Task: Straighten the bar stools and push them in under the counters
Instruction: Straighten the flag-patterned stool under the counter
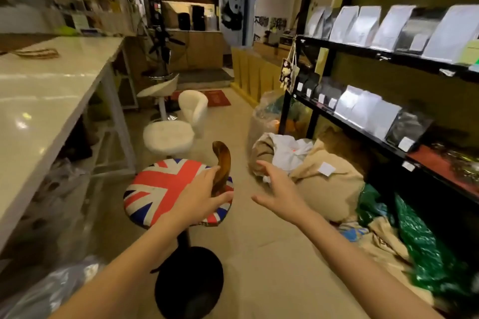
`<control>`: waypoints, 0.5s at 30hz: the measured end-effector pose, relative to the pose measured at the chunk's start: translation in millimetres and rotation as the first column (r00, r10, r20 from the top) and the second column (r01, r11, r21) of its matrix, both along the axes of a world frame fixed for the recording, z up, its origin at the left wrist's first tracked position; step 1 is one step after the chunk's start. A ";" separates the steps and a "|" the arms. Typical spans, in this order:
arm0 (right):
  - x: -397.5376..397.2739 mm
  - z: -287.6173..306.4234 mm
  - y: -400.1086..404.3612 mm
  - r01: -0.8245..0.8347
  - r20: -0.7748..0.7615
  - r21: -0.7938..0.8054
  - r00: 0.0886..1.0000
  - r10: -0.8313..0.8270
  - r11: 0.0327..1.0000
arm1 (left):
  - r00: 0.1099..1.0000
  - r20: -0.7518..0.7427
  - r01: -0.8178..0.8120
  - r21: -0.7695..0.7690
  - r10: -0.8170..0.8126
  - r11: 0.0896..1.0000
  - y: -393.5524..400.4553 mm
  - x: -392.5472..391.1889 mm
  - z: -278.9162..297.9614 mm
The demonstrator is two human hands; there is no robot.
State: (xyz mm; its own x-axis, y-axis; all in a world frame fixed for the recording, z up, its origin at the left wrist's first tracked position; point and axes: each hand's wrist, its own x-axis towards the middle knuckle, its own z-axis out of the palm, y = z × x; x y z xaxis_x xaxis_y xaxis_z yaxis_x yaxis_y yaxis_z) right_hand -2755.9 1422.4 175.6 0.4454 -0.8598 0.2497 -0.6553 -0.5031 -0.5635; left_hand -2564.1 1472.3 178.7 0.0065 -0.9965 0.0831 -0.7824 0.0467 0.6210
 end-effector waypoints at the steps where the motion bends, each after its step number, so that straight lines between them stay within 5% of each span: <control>1: 5.5 -4.2 -18.5 -0.042 -0.003 0.005 0.999 0.042 0.999 | 1.000 -0.003 -0.011 0.007 0.011 1.000 -12.3 2.5 -4.9; 8: 50.7 -30.2 -149.5 -0.321 -0.150 0.040 0.934 0.323 0.946 | 0.993 0.071 -0.104 0.109 0.096 0.989 -97.1 30.7 -40.6; 15: 95.6 -47.2 -231.4 -0.602 -0.329 0.038 0.746 0.579 0.798 | 0.975 0.144 -0.203 0.248 0.171 0.947 -153.3 44.7 -67.7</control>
